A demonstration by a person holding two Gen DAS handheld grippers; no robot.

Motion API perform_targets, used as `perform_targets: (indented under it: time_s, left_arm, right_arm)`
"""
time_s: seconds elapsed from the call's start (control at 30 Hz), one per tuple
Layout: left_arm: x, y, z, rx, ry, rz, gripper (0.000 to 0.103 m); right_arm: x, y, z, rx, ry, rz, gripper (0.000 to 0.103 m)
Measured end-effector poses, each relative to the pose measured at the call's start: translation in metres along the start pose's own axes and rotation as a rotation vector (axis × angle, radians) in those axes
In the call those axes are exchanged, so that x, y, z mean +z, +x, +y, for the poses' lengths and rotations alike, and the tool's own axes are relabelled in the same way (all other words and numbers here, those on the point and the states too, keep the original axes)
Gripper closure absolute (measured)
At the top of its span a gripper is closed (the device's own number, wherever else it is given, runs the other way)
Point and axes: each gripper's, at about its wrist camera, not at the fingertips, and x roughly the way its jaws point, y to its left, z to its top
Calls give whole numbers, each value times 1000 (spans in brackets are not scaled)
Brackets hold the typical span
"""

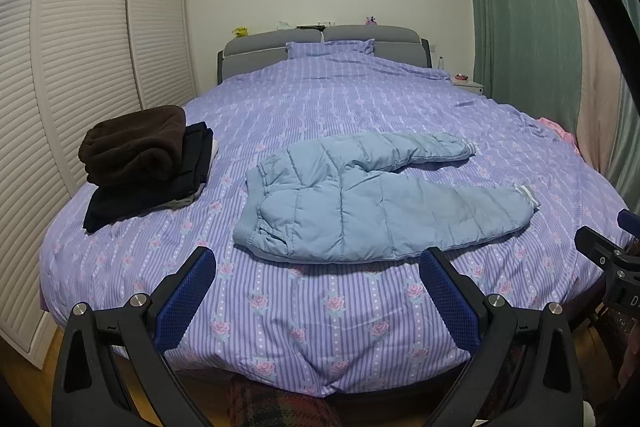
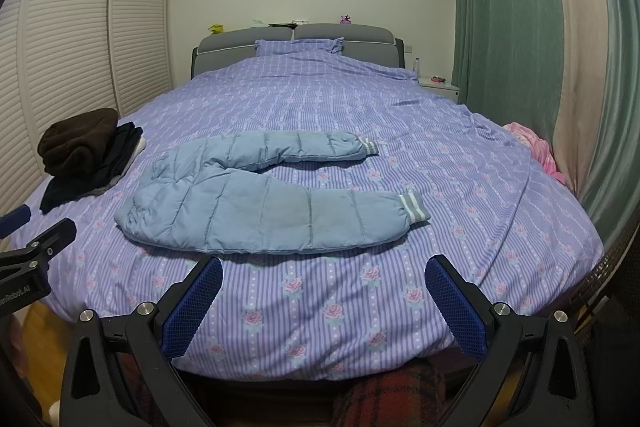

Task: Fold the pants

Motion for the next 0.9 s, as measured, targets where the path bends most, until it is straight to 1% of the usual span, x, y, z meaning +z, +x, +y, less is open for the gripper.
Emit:
perform_targets:
  time_s: [0.9]
  left_arm:
    - [-4,7,1,14,17,9,0]
  right_arm:
    - [-2,5,-1,-3,0,14,0]
